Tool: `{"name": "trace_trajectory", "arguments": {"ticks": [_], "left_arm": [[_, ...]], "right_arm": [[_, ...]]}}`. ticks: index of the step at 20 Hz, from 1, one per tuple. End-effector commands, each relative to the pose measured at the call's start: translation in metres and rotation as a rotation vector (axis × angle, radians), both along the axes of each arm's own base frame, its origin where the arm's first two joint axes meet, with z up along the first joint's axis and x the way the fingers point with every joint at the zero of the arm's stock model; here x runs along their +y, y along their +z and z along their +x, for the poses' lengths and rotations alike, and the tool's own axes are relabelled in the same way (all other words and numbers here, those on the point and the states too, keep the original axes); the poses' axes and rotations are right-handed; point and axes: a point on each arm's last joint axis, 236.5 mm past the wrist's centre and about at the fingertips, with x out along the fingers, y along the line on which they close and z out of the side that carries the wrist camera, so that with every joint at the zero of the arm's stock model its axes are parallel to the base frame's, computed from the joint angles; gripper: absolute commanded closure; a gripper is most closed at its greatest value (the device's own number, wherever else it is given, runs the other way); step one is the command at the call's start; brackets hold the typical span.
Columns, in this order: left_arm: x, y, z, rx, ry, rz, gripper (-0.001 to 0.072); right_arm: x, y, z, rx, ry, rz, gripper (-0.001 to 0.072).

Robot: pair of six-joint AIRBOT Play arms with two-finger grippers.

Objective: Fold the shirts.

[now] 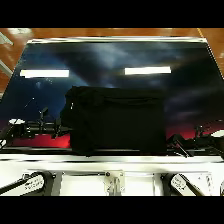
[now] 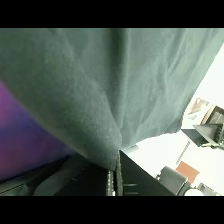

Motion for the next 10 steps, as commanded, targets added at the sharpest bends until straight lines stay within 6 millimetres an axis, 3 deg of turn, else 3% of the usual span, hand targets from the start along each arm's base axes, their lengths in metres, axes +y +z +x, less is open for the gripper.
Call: {"name": "trace_trajectory", "arguments": {"ticks": [1,5,7,8,10], "left_arm": [[-0.002,0.004,-0.001,-0.013,-0.013,-0.007,0.0671],[-0.002,0.004,-0.001,-0.013,-0.013,-0.007,0.0670],[-0.002,0.005,-0.002,-0.012,-0.017,-0.011,0.0671],[-0.002,0.005,-0.002,-0.012,-0.018,-0.011,0.0671],[-0.002,0.006,-0.002,-0.025,-0.025,-0.008,0.0672]], "right_arm": [[0.005,-0.014,-0.004,-0.011,-0.016,-0.006,0.0024],[0.014,-0.018,0.003,-0.038,-0.067,0.019,0.0024],[0.025,-0.018,0.006,-0.045,-0.013,0.011,0.0026],[0.031,-0.020,0.009,-0.046,0.009,-0.001,0.0155],[0.046,-0.018,0.018,-0.066,0.032,0.007,0.0592]]}}
